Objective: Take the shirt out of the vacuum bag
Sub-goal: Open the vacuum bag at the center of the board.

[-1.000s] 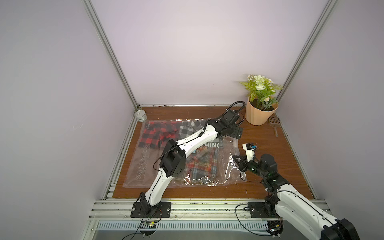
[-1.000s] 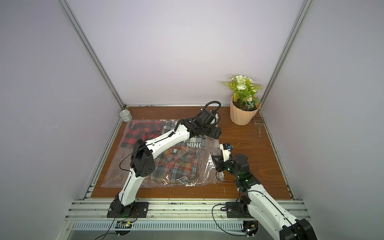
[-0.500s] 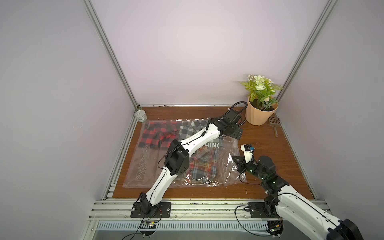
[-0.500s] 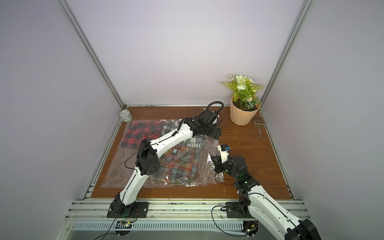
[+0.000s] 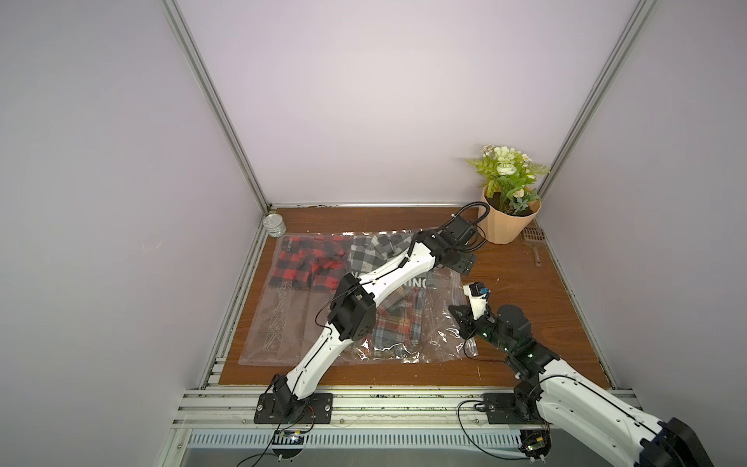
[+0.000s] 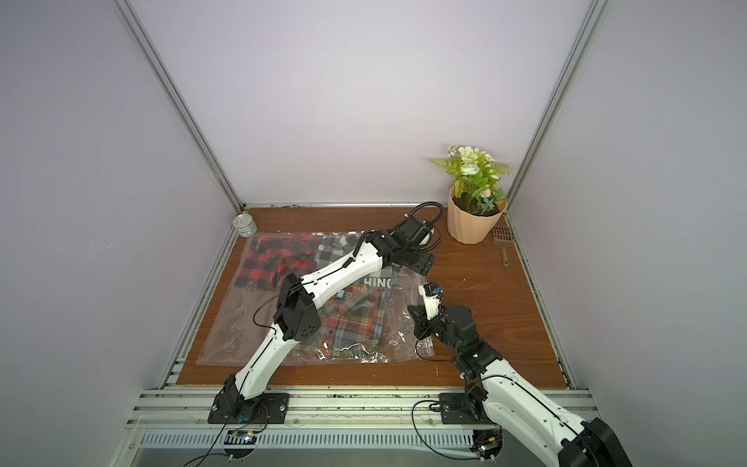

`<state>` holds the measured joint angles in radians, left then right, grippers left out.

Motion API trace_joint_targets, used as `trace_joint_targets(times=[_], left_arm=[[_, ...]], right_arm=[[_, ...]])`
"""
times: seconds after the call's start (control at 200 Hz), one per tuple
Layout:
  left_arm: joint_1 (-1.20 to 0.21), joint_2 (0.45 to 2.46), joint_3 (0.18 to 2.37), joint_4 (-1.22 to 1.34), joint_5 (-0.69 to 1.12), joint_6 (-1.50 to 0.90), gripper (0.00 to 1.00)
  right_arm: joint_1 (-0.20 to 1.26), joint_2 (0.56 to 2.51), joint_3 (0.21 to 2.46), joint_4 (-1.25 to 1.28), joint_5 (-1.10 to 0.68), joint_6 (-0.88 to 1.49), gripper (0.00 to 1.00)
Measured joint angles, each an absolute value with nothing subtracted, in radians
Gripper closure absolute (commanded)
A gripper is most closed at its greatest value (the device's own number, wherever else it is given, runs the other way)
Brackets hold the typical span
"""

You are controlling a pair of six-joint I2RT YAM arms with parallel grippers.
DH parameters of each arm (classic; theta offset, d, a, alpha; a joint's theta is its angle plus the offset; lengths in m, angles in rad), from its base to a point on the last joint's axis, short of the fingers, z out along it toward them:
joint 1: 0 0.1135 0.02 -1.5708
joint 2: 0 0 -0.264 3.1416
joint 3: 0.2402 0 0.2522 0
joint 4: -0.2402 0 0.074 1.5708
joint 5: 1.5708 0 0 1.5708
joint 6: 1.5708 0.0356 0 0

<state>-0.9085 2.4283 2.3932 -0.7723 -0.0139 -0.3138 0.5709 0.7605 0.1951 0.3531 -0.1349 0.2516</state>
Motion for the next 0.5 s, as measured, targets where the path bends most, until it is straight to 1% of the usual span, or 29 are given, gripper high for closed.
trace_joint_targets(times=[0.1,0.15,0.5], left_arm=[[-0.912,2.452,2.393,-0.791,-0.018,-0.305,0.21],[-0.914,2.457,2.393,-0.802,-0.025,-0.297,0.20],[-0.917,2.447,2.394,-0.874,-0.113,-0.233,0.21]], right_arm=[[0.587,0.762,0.195,0.353,-0.126,0.244,0.94],[0.596,0.764,0.195,0.352,-0.117,0.241,0.94],[0.668,0.815,0.211,0.346,-0.060,0.218,0.93]])
